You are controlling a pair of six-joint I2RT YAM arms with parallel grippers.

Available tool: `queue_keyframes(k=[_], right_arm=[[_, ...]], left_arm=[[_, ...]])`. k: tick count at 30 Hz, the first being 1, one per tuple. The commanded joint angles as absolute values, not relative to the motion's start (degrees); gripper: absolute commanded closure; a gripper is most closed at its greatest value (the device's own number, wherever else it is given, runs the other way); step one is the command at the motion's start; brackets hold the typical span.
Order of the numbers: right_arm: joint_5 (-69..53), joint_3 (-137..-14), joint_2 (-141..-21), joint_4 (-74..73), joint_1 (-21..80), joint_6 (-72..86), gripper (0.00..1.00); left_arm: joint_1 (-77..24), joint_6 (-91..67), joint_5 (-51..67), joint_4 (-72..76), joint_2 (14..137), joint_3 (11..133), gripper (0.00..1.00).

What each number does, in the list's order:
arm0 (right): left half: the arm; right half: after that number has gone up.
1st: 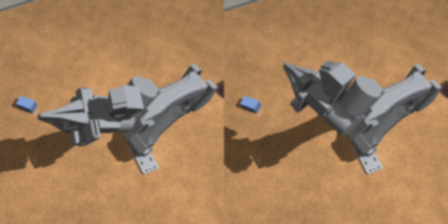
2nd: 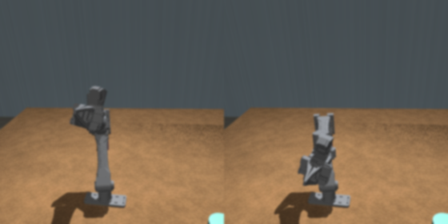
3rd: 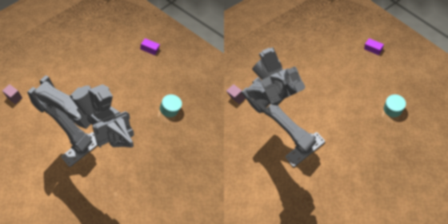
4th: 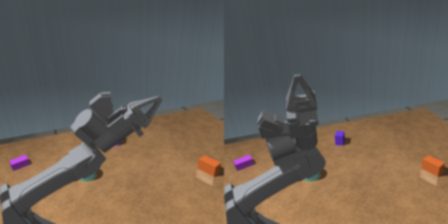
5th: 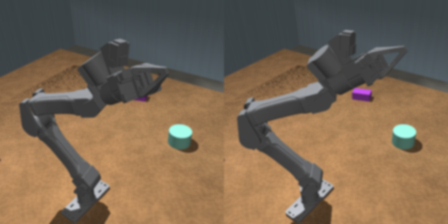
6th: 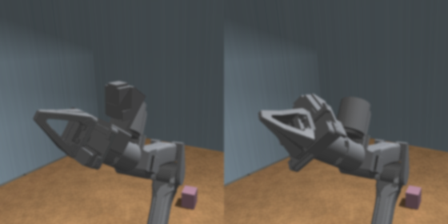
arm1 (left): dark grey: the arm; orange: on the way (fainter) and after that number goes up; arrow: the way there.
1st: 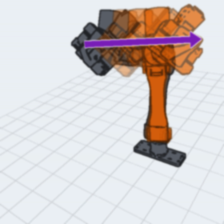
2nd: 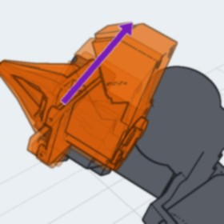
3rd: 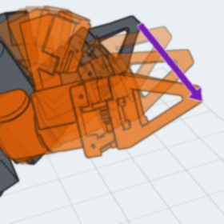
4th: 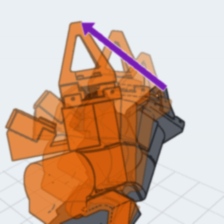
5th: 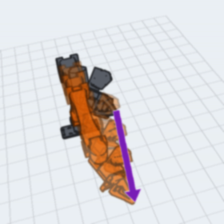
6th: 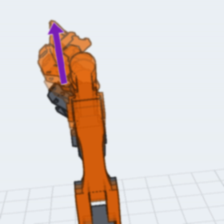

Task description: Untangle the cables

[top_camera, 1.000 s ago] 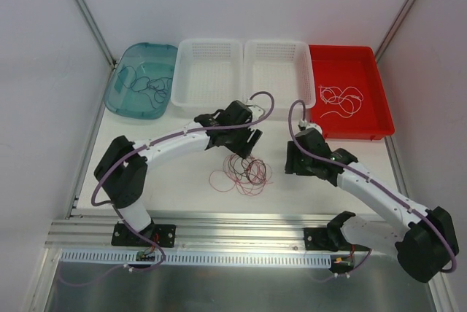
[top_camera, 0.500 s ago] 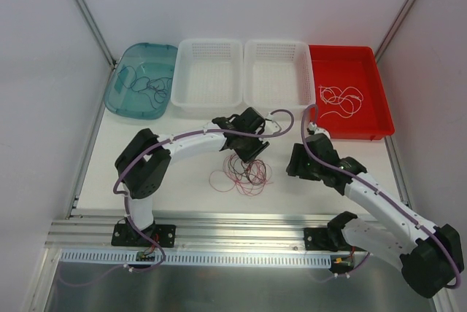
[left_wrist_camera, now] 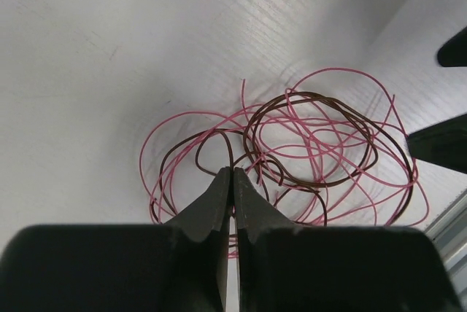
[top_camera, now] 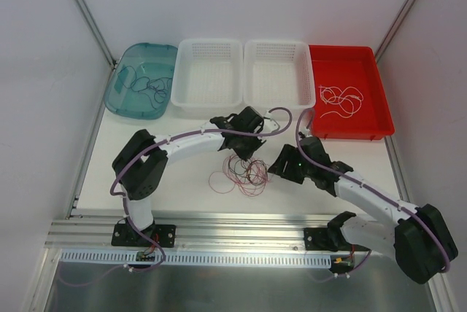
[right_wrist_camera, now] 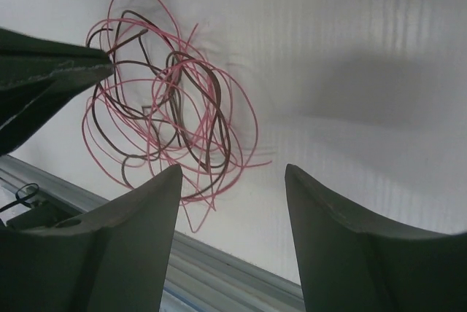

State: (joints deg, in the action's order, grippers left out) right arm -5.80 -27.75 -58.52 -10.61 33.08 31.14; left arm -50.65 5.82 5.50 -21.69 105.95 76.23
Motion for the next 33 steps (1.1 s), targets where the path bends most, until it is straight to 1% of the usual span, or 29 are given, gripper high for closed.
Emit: queue_keyframes(k=[1, 5, 8, 11, 14, 15, 17, 18, 19, 21, 25, 30, 33], right_arm=[[-9.32, -27.51, -62.13, -0.27, 33.05, 36.21, 0.37], [-9.75, -27.86, -67.66, 5.79, 33.40, 37.44, 0.38], [-10.63, -28.47, -72.59, 8.69, 33.92, 37.97, 0.40], [-11.69, -28.83, -77.07, 11.16, 34.72, 38.58, 0.45], [-12.39, -28.39, -79.18, 11.87, 34.54, 39.64, 0.54], [-12.39, -28.21, -79.10, 11.52, 34.54, 39.90, 0.60], [-11.52, -27.60, -77.44, 9.86, 33.93, 39.55, 0.69], [-10.99, -27.42, -76.39, 8.80, 33.66, 38.68, 0.76], [-10.20, -27.51, -75.51, 7.31, 33.23, 38.06, 0.80], [-8.36, -28.04, -72.44, 1.69, 31.56, 36.40, 0.89], [-6.60, -28.39, -66.47, -7.79, 25.95, 31.39, 0.92], [-4.92, -30.58, -60.21, -16.42, 19.61, 26.02, 0.93], [-4.31, -32.08, -57.49, -21.17, 15.83, 22.86, 0.93]], left_arm=[[-51.06, 2.04, 5.45, -21.44, 99.50, 75.50, 1.00], [-51.06, 0.17, 5.89, -21.44, 96.51, 74.09, 1.00], [-51.06, -2.72, 5.19, -21.45, 93.87, 73.39, 1.00], [-51.06, -3.51, 3.78, -21.53, 90.45, 73.30, 1.00], [-50.98, -4.13, 0.27, -22.06, 85.62, 73.91, 1.00], [-50.89, -4.48, -3.56, -23.28, 83.00, 74.70, 1.00], [-50.36, -5.27, -7.10, -24.78, 80.17, 75.67, 1.00], [-50.01, -5.62, -9.29, -25.66, 77.72, 76.89, 1.00], [-49.57, -6.23, -12.88, -27.49, 76.48, 77.60, 1.00], [-47.56, -7.20, -16.25, -29.43, 72.80, 79.53, 1.00], [-42.37, -9.92, -24.67, -32.16, 66.11, 80.95, 1.00], [-32.98, -12.22, -28.47, -35.94, 58.73, 81.21, 1.00], [-30.77, -11.43, -33.12, -38.75, 57.31, 82.61, 1.00]])
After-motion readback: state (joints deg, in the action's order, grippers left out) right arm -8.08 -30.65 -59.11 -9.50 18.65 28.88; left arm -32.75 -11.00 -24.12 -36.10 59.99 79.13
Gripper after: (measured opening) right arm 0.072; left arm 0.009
